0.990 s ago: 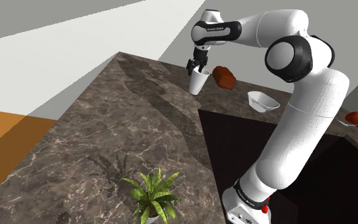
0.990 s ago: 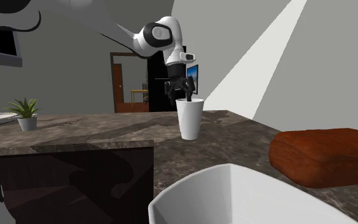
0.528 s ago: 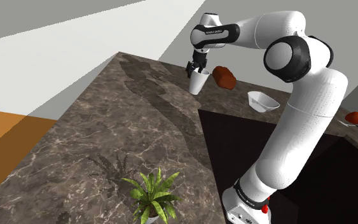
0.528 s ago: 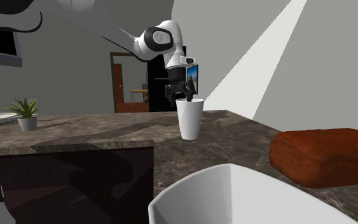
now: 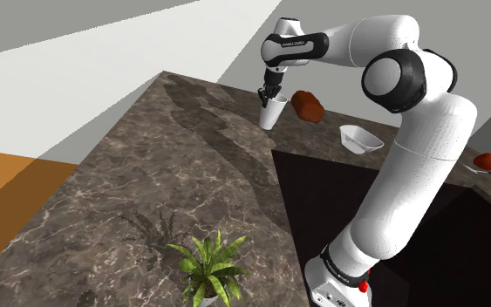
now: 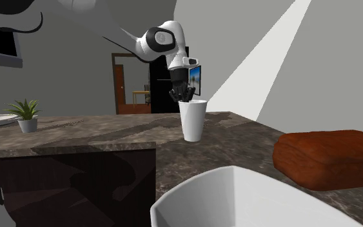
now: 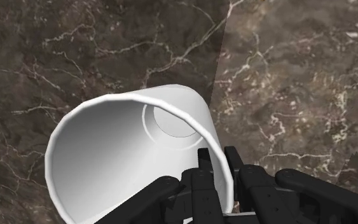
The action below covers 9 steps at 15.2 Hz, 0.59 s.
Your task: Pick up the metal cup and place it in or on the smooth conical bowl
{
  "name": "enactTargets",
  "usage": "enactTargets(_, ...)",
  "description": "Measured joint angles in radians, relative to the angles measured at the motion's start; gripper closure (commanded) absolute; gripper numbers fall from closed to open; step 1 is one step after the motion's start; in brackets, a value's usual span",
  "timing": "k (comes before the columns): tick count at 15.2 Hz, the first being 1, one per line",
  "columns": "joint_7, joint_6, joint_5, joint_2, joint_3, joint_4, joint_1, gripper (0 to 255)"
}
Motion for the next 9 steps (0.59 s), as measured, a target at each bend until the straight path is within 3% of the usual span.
enactTargets(9, -0.005, -0.049, -0.001, -0.011, -0.001, 0.039, 0.0, 255)
